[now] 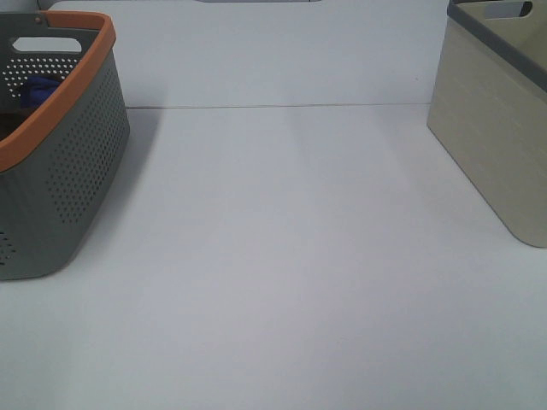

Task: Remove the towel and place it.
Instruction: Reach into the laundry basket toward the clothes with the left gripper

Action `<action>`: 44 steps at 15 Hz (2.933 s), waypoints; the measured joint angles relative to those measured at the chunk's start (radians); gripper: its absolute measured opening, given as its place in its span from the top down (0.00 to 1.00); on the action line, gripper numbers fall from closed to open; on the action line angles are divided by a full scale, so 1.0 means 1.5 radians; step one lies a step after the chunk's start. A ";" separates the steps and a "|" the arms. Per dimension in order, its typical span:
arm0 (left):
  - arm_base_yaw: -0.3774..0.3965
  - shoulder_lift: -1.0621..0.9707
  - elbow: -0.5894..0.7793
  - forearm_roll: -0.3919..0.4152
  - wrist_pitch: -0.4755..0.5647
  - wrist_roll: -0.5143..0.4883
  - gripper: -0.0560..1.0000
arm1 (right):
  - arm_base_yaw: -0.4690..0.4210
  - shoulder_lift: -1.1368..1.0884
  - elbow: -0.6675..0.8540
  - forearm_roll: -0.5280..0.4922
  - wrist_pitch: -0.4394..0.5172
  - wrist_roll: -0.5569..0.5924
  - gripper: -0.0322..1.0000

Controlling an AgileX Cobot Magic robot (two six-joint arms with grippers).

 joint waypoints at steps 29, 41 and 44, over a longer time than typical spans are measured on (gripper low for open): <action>0.000 0.515 -0.375 -0.015 0.113 0.105 0.01 | 0.000 0.000 0.000 0.000 0.000 0.000 0.05; 0.000 1.051 -0.745 0.073 0.080 0.569 0.01 | 0.000 0.000 0.000 0.000 0.000 0.000 0.05; 0.003 1.163 -0.751 0.103 -0.019 0.676 0.01 | 0.000 0.000 0.000 0.000 0.000 0.000 0.05</action>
